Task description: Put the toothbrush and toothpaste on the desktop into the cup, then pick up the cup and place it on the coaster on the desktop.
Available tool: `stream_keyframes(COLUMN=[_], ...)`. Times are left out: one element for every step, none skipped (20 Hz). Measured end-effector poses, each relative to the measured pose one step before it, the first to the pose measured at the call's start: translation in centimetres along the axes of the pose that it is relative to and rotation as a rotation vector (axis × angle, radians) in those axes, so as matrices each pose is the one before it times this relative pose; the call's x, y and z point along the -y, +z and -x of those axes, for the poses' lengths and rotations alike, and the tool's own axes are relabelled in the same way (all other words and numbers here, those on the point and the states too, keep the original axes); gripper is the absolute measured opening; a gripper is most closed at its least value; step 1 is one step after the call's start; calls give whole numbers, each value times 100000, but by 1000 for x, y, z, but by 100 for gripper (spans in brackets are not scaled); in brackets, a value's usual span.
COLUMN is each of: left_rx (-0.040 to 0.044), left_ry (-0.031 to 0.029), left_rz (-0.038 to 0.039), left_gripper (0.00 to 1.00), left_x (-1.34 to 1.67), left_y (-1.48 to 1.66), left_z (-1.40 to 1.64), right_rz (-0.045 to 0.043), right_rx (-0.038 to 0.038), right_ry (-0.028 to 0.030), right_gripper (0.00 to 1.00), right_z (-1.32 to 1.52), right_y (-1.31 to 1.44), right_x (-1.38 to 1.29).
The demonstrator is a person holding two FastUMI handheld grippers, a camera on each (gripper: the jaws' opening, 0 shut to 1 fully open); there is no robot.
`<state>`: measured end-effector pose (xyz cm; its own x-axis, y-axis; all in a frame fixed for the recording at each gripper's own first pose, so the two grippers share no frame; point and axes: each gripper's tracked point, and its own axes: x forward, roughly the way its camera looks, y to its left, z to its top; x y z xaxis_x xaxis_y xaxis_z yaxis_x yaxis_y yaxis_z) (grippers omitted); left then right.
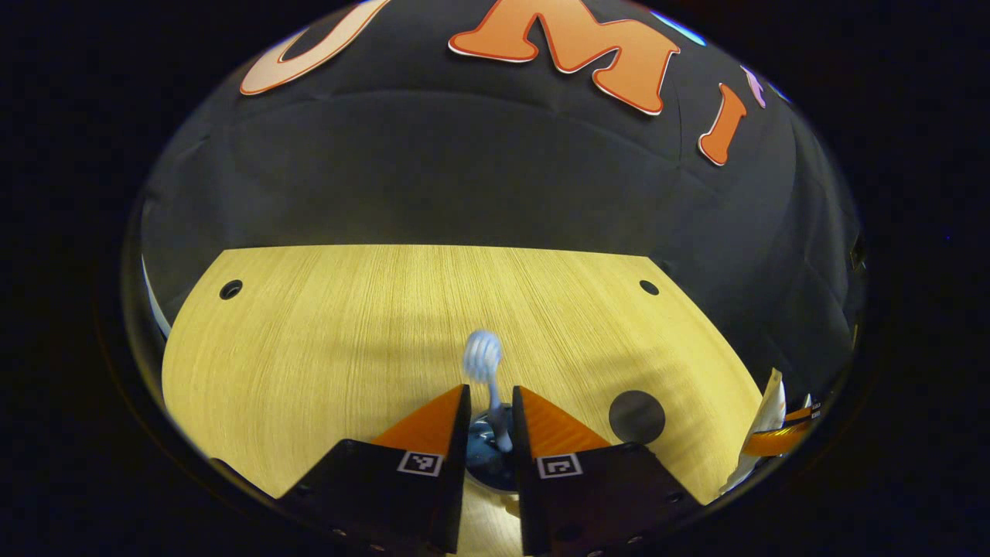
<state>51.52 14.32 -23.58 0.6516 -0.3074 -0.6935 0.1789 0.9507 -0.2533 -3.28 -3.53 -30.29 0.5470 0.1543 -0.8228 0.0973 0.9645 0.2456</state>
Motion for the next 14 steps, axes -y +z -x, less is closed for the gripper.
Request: stream_keyframes(left_rx=[16,-91,60,356,437,474,0,166,244,258,584,671,458,705], left_ry=[-371,-82,-510,-759,-851,-312,166,582,318,44,-133,-644,-282,26], left_rz=[244,381,547,530,384,83,-62,15,4,364,474,632,378,233], left_gripper=[32,37,43,52,58,65,75,83,83,83,92,93,93,93], left_x=[78,-73,71,161,206,95,8,-121,-15,-65,42,66,-92,-173], left_y=[-110,56,-70,25,7,-125,-104,28,-101,-102,-168,149,-11,-237], left_z=[250,311,152,144,350,257,337,334,290,509,289,608,474,695], right_rz=[-112,179,-43,505,432,690,486,656,615,631,581,640,784,787], right_rx=[22,-122,198,121,229,126,349,397,490,406,770,422,653,635], right_ry=[-77,501,100,359,36,431,357,572,575,587,857,798,1027,886], right_gripper=[12,12,13,13,12,12,13,12,13,13,13,13,13,12], right_z=[-55,26,9,37,33,-32,9,56,-23,2,23,28,-13,72], right_y=[70,-25,-1,27,29,-26,73,59,45,-14,79,-42,35,40], right_x=[18,-62,129,-18,43,-57,2,24,-20,-11,-91,-36,-76,-21])
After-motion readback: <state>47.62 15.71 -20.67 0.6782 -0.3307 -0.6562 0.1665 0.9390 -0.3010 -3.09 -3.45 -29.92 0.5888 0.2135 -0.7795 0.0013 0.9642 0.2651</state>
